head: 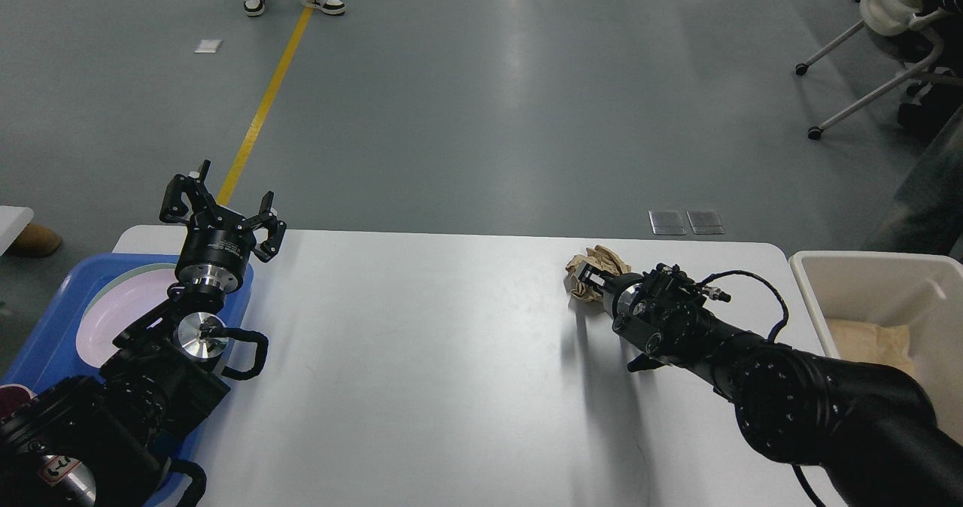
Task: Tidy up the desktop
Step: 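Grasp the crumpled brown paper ball with the right gripper, then lift the paper ball, carry it to the bin and release it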
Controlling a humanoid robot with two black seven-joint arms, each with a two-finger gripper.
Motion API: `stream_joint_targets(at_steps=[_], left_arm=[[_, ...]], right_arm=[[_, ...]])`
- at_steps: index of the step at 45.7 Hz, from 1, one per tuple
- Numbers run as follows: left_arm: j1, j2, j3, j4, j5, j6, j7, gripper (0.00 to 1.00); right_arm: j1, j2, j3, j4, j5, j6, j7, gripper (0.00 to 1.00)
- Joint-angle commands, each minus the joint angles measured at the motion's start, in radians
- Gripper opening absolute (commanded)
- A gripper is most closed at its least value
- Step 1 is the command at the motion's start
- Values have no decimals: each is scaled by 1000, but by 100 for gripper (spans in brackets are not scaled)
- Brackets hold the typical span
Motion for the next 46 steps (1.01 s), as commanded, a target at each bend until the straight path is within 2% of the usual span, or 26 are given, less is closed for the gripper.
stream_joint_targets(at_steps=[1, 13, 19, 37, 46], left_arm=[[0, 0, 0, 2, 0, 1, 0, 96], [0, 0, 0, 0, 0, 1, 0, 97], [0, 0, 0, 0, 0, -1, 0, 96], [0, 0, 0, 0, 0, 1, 0, 96], [0, 2, 0, 0, 0, 1, 0, 96]], right_arm=[[-3, 0, 0, 5, 0, 0, 10, 53], [-4, 0, 2, 11, 0, 5, 11, 25], [-4, 0, 0, 13, -3, 9, 11, 0], [7, 8, -3, 37, -26, 14, 11, 0], [112, 0, -6, 170, -46, 14, 11, 0]])
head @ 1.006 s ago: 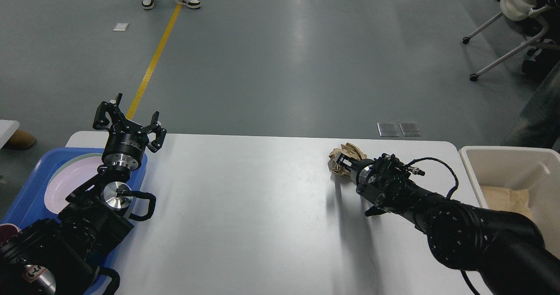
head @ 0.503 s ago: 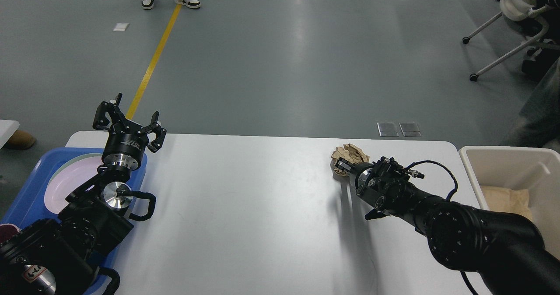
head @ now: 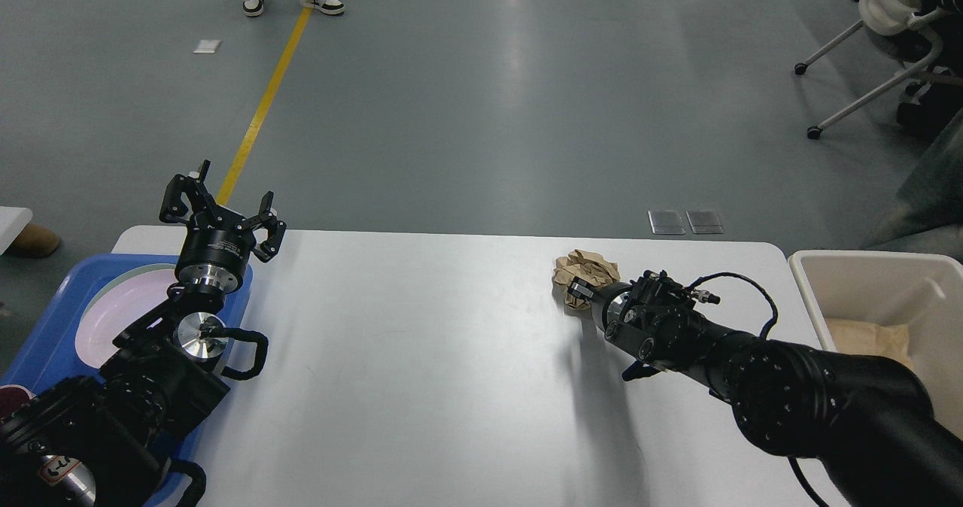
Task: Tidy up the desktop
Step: 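Lift the paper ball, carry it to the bin and release it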
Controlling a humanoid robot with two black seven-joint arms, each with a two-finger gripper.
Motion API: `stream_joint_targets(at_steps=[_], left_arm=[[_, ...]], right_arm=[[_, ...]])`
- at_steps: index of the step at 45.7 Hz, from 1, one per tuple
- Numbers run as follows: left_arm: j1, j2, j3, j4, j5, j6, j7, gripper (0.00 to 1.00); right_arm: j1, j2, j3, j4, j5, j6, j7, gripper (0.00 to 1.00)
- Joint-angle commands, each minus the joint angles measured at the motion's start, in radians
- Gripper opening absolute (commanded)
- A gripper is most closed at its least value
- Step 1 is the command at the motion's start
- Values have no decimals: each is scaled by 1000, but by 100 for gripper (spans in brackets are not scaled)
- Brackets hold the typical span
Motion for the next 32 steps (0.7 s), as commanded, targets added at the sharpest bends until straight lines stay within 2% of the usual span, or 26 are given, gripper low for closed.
stream_joint_targets(at_steps=[1, 21, 32], left_arm=[[0, 1, 0, 0, 0, 0, 0, 97], [0, 1, 0, 0, 0, 0, 0, 96], [0, 0, 0, 0, 0, 0, 0, 97]], right_arm=[[89, -13, -1, 116, -17, 0, 0, 0], [565, -318, 11, 578, -23, 12, 1, 0], [841, -494, 8, 703, -23, 196, 0, 0]])
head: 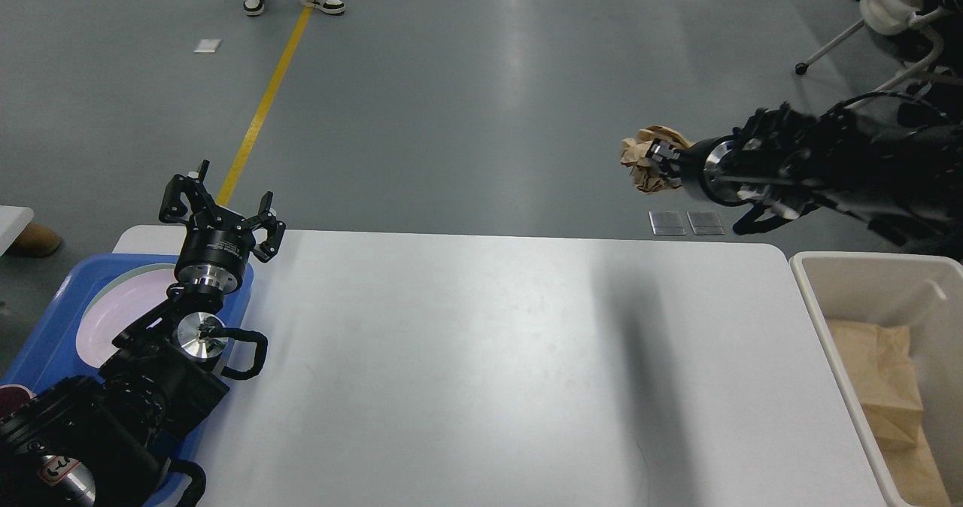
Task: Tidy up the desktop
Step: 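Lift the paper ball, carry it to the bin and release it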
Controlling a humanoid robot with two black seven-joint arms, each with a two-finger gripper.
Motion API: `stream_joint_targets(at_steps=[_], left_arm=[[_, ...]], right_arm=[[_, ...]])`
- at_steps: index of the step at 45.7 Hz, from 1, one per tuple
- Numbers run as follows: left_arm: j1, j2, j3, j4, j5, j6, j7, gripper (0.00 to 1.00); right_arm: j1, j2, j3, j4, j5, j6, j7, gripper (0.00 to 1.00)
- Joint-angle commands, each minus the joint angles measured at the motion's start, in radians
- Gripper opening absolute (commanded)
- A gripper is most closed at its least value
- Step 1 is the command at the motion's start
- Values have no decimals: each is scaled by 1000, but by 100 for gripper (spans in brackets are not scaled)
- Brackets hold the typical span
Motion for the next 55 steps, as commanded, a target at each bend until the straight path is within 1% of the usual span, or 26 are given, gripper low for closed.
stream_joint_targets(at_steps=[1, 8, 13, 19, 24, 29, 38, 46, 55], left_arm=[[0, -1, 0, 1, 0, 0, -1, 96], [0, -1, 0, 0, 0, 0, 0, 97], [0, -1, 0, 0, 0, 0, 0, 97], [0, -1, 0, 0, 0, -2, 0, 97], [0, -1, 0, 1, 0, 0, 0, 96], [0, -1, 0, 0, 0, 0, -1, 96], [0, -1, 0, 0, 0, 0, 0, 96], [0, 1, 0, 0, 0, 0, 0, 96], [0, -1, 0, 0, 0, 0, 0, 97]], right_arm=[[141, -83, -4, 56, 0, 103, -1, 0], [259, -141, -5, 73, 0, 223, -1, 0], [309, -165, -7, 70, 0, 276, -3, 0], [318, -187, -24, 61, -1, 286, -4, 0], [287, -244, -73, 38, 0, 269, -4, 0], [169, -336, -99, 3, -1, 258, -6, 0], [-125, -442, -83, -157, -12, 220, -9, 0], [-426, -437, -63, -353, -14, 165, -9, 0], [-679, -413, 22, -477, -14, 83, -7, 0]])
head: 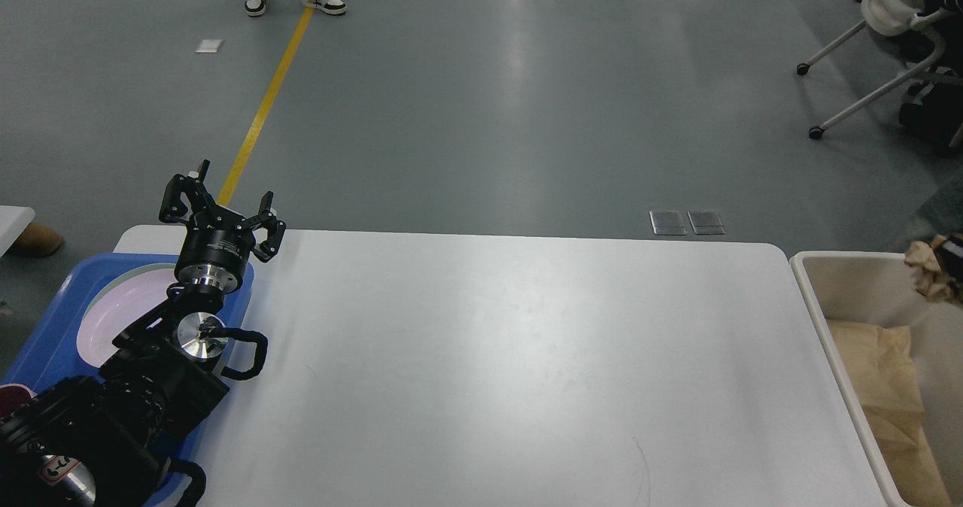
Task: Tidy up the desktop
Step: 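Lift the paper ball, carry it to the bin and release it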
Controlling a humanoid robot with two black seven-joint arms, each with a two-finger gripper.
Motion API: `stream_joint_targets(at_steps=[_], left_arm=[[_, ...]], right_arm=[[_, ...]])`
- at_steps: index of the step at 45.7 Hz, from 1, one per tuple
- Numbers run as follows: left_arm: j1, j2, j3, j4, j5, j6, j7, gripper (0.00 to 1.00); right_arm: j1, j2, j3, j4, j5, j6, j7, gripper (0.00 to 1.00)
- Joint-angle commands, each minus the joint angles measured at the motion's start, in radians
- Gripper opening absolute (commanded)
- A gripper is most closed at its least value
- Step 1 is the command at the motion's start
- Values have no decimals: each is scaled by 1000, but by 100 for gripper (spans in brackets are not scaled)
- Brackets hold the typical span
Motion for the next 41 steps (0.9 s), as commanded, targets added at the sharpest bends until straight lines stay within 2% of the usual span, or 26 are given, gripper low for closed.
stream_joint_targets(at_steps=[1, 2, 5, 6, 12, 20, 28, 31, 34, 36, 39, 41], left_arm=[[0, -1, 0, 0, 0, 0, 0, 96], [0, -1, 0, 0, 0, 0, 0, 96], [0, -1, 0, 0, 0, 0, 0, 96], [0, -1, 0, 0, 0, 0, 0, 97], [0, -1, 0, 0, 0, 0, 0, 97], [0, -1, 0, 0, 0, 0, 0, 97], [0, -1, 0, 0, 0, 0, 0, 96], [0, 1, 0, 0, 0, 0, 0, 97], [0, 1, 0, 0, 0, 0, 0, 96], [0, -1, 0, 0, 0, 0, 0, 96], [0, 1, 0, 0, 0, 0, 0, 97], [0, 1, 0, 0, 0, 0, 0, 96]], right_arm=[[-164, 26, 69, -90, 0, -63, -1, 11], [-193, 37, 85, -113, 0, -80, -1, 28], [-270, 73, 141, -184, 1, -138, -1, 91], [-295, 83, 164, -207, 1, -157, -1, 100], [-414, 109, 298, -264, 1, -203, -1, 100], [-434, 103, 532, -268, 3, -212, -1, 100], [-430, 113, 980, -328, 3, -211, 7, 100], [-416, 123, 1143, -320, 0, -209, 33, 100], [-384, 162, 1272, -311, 0, -209, 131, 100], [-372, 196, 1332, -303, 0, -209, 233, 100], [-367, 231, 1408, -285, 0, -209, 417, 100], [-365, 247, 1456, -258, 0, -208, 517, 100]])
